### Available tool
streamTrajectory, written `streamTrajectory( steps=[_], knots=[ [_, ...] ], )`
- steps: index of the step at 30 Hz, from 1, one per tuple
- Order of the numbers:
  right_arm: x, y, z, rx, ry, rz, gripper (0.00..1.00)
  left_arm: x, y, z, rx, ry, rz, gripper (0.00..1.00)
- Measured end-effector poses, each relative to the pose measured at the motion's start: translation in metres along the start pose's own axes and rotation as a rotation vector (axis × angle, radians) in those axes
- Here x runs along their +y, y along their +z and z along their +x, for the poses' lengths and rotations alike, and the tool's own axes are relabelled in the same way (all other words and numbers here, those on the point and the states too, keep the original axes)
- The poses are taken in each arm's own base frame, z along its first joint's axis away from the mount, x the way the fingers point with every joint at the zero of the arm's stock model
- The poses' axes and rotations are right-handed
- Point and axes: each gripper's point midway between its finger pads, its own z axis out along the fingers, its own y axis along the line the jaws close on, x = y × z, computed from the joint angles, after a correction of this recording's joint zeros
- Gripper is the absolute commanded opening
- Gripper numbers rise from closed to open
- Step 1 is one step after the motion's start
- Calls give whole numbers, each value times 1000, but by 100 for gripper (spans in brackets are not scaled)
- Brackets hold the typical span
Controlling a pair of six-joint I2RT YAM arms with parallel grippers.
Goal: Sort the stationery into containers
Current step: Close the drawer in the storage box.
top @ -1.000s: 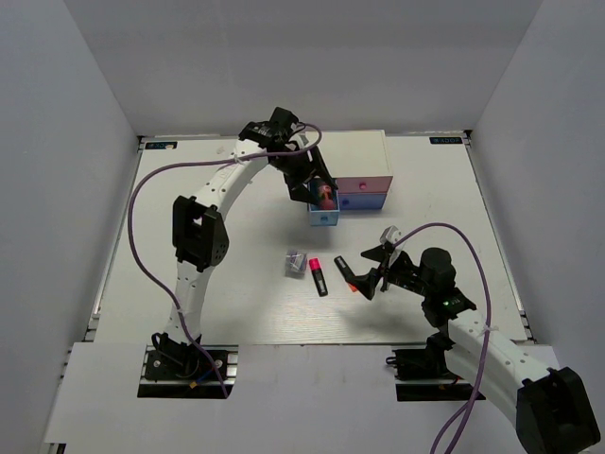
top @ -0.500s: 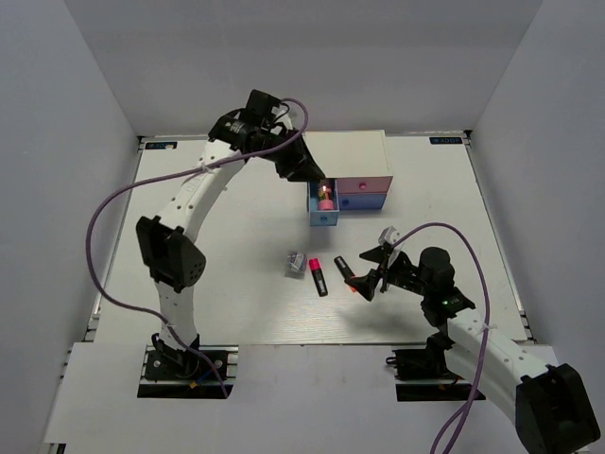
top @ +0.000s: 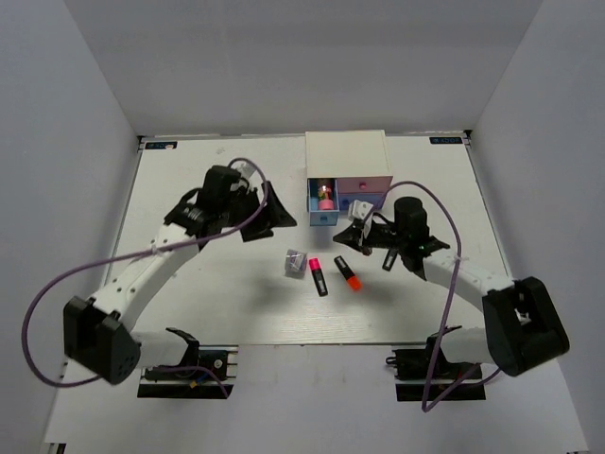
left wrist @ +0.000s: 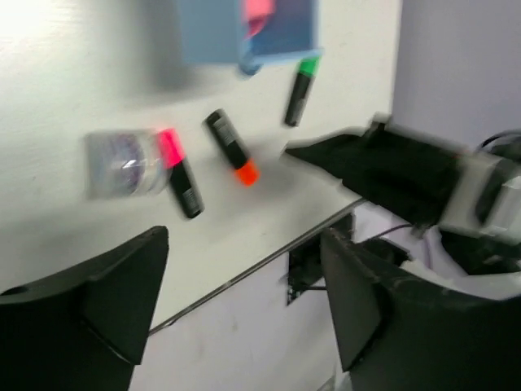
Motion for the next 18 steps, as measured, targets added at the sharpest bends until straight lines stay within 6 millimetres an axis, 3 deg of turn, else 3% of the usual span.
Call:
streamTrajectory(
  steps=[4,9,18],
  knots=[
    [-30,20,-8,20,-108,-38,5,28,-19,20,-109,-26,-27,99],
    [-61,38,-4,68,-165,-24,3,48,-40,33,-231,-73,-23,100],
    [-85,49,17,182,-170,59,2,76,-35,47,-268,-155,-70,100]
  ],
)
